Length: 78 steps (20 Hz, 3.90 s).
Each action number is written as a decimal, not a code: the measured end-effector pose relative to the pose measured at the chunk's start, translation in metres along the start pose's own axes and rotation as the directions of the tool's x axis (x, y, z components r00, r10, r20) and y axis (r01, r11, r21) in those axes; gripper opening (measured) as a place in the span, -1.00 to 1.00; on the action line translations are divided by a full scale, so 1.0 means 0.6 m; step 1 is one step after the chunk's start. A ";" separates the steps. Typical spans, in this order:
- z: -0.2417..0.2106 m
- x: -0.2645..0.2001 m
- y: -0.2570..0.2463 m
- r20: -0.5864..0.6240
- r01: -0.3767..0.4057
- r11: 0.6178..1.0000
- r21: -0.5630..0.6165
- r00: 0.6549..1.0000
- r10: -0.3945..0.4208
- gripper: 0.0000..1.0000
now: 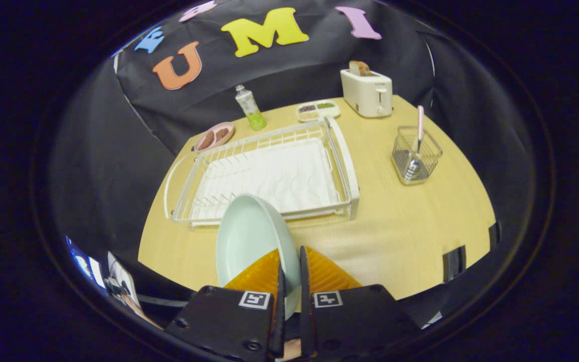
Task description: Take the plate from the dish rack, then take the spoon from the basket and place it into the plate.
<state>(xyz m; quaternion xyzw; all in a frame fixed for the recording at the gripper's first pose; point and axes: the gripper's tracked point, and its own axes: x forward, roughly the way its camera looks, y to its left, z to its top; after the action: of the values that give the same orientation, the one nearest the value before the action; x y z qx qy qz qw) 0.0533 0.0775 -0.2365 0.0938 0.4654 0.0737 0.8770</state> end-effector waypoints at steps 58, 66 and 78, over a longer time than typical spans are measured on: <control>0.443 0.098 -0.430 0.584 0.261 0.965 -0.005 0.784 -0.209 1.00; 0.492 0.125 -0.432 0.563 0.261 0.965 0.008 0.796 -0.220 0.71; 0.491 0.131 -0.416 0.579 0.227 0.973 0.050 0.787 -0.213 -0.54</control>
<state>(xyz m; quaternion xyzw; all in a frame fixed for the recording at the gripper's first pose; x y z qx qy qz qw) 0.3520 -0.1764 -0.1962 0.0472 0.1823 -0.0558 0.9805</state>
